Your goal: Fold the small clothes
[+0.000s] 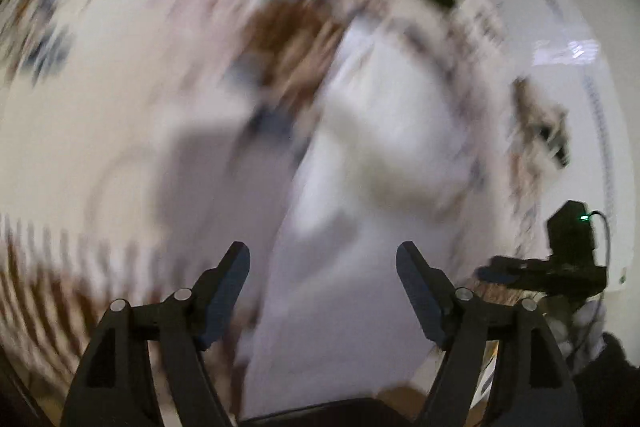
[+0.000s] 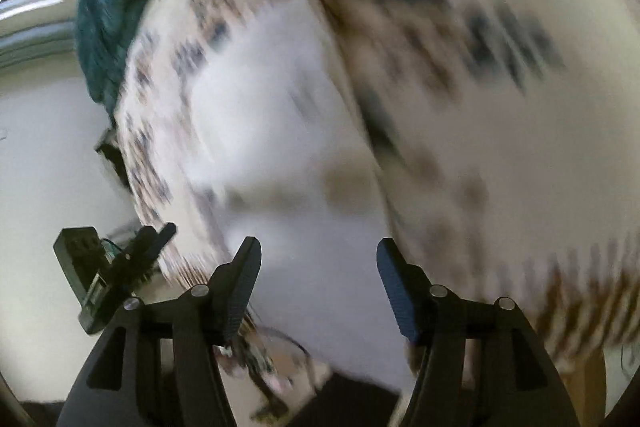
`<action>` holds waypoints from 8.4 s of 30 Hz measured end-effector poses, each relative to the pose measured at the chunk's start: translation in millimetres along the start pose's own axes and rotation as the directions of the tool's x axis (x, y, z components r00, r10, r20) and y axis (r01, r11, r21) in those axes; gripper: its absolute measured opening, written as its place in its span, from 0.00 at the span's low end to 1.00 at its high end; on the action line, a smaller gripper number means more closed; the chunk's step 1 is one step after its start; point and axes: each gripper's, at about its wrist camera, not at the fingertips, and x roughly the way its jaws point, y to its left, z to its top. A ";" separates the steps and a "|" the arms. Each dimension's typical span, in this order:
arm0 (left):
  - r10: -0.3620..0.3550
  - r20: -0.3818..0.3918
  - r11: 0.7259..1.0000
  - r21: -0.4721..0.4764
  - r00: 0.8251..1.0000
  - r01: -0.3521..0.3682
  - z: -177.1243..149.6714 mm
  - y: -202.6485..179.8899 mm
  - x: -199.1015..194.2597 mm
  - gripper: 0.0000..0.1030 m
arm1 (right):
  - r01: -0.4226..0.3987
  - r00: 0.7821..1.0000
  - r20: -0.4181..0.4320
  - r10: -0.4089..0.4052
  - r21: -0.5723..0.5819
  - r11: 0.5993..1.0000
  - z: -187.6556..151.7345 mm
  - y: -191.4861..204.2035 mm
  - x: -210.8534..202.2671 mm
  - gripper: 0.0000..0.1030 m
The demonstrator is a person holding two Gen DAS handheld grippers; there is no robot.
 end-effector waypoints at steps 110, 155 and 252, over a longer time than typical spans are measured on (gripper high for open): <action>-0.012 0.170 0.999 -0.033 0.985 0.018 278.7 -28.0 33.0 0.53 | 0.042 0.944 0.325 -0.048 0.023 0.999 210.7 52.6 4.4 0.02; -0.100 -0.107 0.994 0.032 0.989 0.104 91.5 -2.5 59.7 0.12 | 0.011 0.999 0.040 -0.011 -0.009 1.000 88.4 8.1 17.1 0.36; 0.278 0.446 0.908 0.166 0.851 -0.384 394.9 -222.6 -38.3 1.00 | 0.690 0.583 0.637 -0.505 -0.060 0.721 314.2 232.1 -141.4 1.00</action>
